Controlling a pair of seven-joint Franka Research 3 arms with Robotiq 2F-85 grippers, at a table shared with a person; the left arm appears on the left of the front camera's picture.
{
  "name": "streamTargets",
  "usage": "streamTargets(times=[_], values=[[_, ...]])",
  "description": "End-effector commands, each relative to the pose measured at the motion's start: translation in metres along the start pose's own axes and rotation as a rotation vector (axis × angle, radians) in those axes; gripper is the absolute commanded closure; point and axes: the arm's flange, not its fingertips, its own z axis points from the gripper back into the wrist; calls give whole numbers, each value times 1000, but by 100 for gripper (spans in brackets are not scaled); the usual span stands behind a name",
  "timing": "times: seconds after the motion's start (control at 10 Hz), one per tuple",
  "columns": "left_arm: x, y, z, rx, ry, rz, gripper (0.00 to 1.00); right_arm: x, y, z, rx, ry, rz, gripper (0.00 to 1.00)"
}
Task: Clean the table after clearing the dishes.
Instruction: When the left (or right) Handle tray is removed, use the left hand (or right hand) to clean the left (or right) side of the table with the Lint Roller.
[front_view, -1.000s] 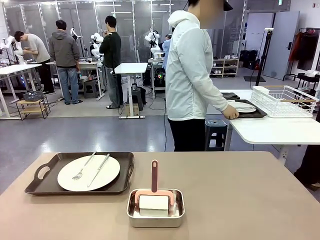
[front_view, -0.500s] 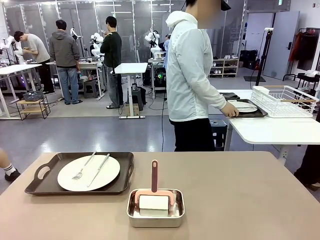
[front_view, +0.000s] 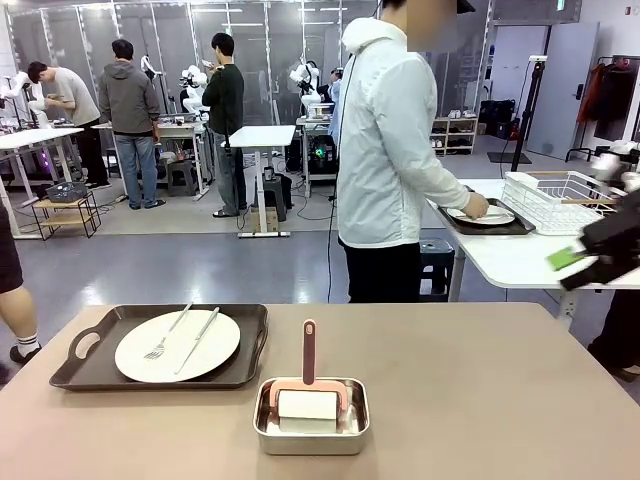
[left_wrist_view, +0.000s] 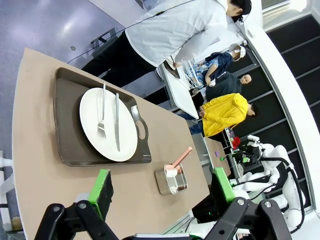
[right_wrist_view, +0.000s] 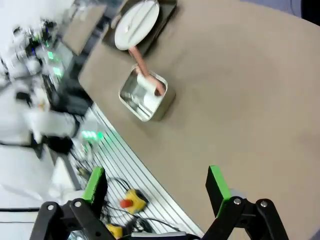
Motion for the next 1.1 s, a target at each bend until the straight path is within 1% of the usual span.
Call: streamTargets(times=[0.0, 0.1, 0.2, 0.4, 0.5, 0.6, 1.0], values=[[1, -2, 2, -2, -3, -4, 0, 31, 11, -41, -86, 144, 61, 0], [1, -2, 2, -2, -3, -4, 0, 43, 18, -76, -124, 232, 92, 0], [1, -2, 2, -2, -3, -4, 0, 47, 21, -100, -152, 285, 119, 0], [1, -2, 2, -2, -3, -4, 0, 48, 22, -124, -160, 341, 141, 0], [1, -2, 2, -2, -3, -4, 0, 47, 20, -124, -154, 325, 152, 0], [1, -2, 2, -2, -3, -4, 0, 43, 24, -132, -127, 329, 157, 0], [1, -2, 2, -2, -3, -4, 0, 43, 24, -132, -127, 329, 157, 0]])
